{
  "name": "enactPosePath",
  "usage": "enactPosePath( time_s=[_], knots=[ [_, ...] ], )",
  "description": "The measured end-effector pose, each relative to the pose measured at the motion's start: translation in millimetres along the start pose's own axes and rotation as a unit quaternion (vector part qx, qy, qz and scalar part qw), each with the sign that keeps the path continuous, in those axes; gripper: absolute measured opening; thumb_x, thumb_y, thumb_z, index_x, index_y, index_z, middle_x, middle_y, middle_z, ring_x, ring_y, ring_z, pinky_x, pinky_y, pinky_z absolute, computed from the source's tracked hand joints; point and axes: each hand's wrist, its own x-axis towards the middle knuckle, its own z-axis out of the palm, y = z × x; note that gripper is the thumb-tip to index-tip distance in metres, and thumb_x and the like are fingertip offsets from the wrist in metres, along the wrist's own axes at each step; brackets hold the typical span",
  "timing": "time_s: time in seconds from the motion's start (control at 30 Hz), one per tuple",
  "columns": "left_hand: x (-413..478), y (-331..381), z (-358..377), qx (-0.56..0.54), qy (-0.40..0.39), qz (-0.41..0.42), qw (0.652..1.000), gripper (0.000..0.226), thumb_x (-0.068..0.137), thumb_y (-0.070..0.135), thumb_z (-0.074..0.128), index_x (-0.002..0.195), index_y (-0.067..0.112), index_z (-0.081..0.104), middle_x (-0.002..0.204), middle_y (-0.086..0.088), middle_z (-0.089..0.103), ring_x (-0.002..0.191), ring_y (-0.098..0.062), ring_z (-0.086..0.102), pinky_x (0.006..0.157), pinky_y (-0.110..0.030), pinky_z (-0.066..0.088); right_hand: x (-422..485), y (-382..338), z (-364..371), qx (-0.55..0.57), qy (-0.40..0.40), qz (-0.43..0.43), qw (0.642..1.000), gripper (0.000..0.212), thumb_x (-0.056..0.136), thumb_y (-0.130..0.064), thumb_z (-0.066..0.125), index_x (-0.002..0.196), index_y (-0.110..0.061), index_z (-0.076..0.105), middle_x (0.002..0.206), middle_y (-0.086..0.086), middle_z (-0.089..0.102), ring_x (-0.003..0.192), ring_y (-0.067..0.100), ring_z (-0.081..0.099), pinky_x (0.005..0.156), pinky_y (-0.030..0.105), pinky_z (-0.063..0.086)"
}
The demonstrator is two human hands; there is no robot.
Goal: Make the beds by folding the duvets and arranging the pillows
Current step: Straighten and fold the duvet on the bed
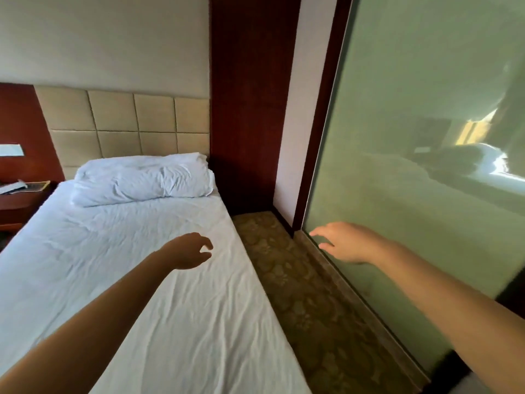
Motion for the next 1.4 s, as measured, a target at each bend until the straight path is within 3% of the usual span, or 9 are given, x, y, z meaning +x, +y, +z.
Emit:
enactPosePath(
  time_s=[0.33, 0.5, 0.7, 0.83, 0.9, 1.0, 1.13, 1.27, 1.4],
  knots=[
    [95.6, 40.6, -3.9, -0.033, -0.01, -0.22, 0.975, 0.036, 0.095, 0.039, 0.049, 0.126, 0.023, 0.055, 0.126, -0.004, 0.053, 0.115, -0.018, 0.052, 0.099, -0.027, 0.038, 175.8, 118.2, -22.7, 0.041, 0.034, -0.192, 0.98, 0.043, 0.1, -0.03, 0.039, 0.143, -0.028, 0.035, 0.144, 0.002, 0.043, 0.129, 0.022, 0.044, 0.104, 0.036, 0.04],
    [240.4, 66.0, -18.1, -0.108, 0.053, -0.242, 0.963, 0.033, 0.096, 0.034, 0.05, 0.123, 0.017, 0.059, 0.124, -0.007, 0.059, 0.114, -0.02, 0.053, 0.095, -0.025, 0.038, 281.2, 212.9, -23.2, 0.016, 0.027, -0.182, 0.983, 0.045, 0.101, -0.028, 0.039, 0.145, -0.028, 0.032, 0.145, 0.003, 0.04, 0.13, 0.023, 0.043, 0.102, 0.034, 0.038],
    [403.0, 122.8, -12.1, -0.269, 0.045, -0.251, 0.929, 0.031, 0.096, 0.033, 0.05, 0.117, 0.014, 0.061, 0.11, -0.008, 0.062, 0.101, -0.023, 0.058, 0.073, -0.025, 0.042, 419.7, 325.5, -27.6, 0.017, 0.007, -0.158, 0.987, 0.046, 0.1, -0.026, 0.04, 0.146, -0.027, 0.032, 0.147, 0.005, 0.039, 0.133, 0.025, 0.04, 0.101, 0.035, 0.039],
    [500.6, 110.3, -7.5, -0.333, 0.067, -0.312, 0.887, 0.027, 0.095, 0.039, 0.049, 0.11, 0.019, 0.059, 0.119, -0.015, 0.061, 0.085, -0.019, 0.056, 0.056, -0.023, 0.036, 541.4, 364.6, -20.1, 0.019, 0.001, -0.195, 0.981, 0.046, 0.1, -0.026, 0.04, 0.146, -0.026, 0.03, 0.144, 0.007, 0.041, 0.127, 0.026, 0.046, 0.083, 0.026, 0.044],
    [543.6, 98.8, -7.1, -0.346, 0.078, -0.335, 0.873, 0.028, 0.095, 0.039, 0.049, 0.112, 0.02, 0.058, 0.119, -0.013, 0.061, 0.088, -0.019, 0.057, 0.058, -0.023, 0.037, 605.1, 373.3, -17.0, 0.015, -0.002, -0.217, 0.976, 0.047, 0.101, -0.025, 0.04, 0.146, -0.026, 0.029, 0.148, 0.007, 0.036, 0.131, 0.026, 0.042, 0.098, 0.033, 0.042],
    [598.9, 76.2, -8.8, -0.376, 0.11, -0.392, 0.833, 0.03, 0.096, 0.033, 0.048, 0.119, 0.015, 0.056, 0.11, -0.008, 0.058, 0.087, -0.02, 0.057, 0.057, -0.023, 0.036, 692.6, 380.4, -12.4, 0.01, -0.028, -0.26, 0.965, 0.048, 0.101, -0.025, 0.041, 0.146, -0.026, 0.028, 0.15, 0.006, 0.035, 0.133, 0.026, 0.04, 0.103, 0.036, 0.041],
    [666.5, 48.3, -9.0, -0.417, 0.147, -0.457, 0.772, 0.028, 0.098, 0.023, 0.047, 0.124, 0.014, 0.051, 0.099, -0.006, 0.056, 0.081, -0.022, 0.053, 0.055, -0.023, 0.03, 813.1, 380.2, -17.1, 0.001, -0.065, -0.306, 0.95, 0.047, 0.1, -0.026, 0.042, 0.146, -0.027, 0.03, 0.149, 0.004, 0.037, 0.131, 0.023, 0.043, 0.102, 0.035, 0.043],
    [721.9, 18.6, 11.0, -0.447, 0.119, -0.493, 0.737, 0.03, 0.1, 0.018, 0.043, 0.13, 0.02, 0.042, 0.114, -0.006, 0.059, 0.091, -0.022, 0.057, 0.06, -0.024, 0.038, 924.3, 348.3, -10.9, 0.027, -0.12, -0.328, 0.937, 0.046, 0.1, -0.025, 0.042, 0.144, -0.023, 0.034, 0.144, 0.005, 0.042, 0.127, 0.022, 0.046, 0.101, 0.032, 0.042],
    [780.5, -46.7, 37.4, -0.464, 0.123, -0.548, 0.685, 0.034, 0.098, 0.024, 0.046, 0.131, 0.017, 0.043, 0.107, -0.007, 0.059, 0.087, -0.022, 0.056, 0.059, -0.025, 0.037, 1028.9, 288.0, 26.4, 0.104, -0.186, -0.347, 0.913, 0.044, 0.099, -0.025, 0.044, 0.142, -0.022, 0.039, 0.116, 0.0, 0.058, 0.104, 0.015, 0.056, 0.09, 0.026, 0.044]
  ],
)
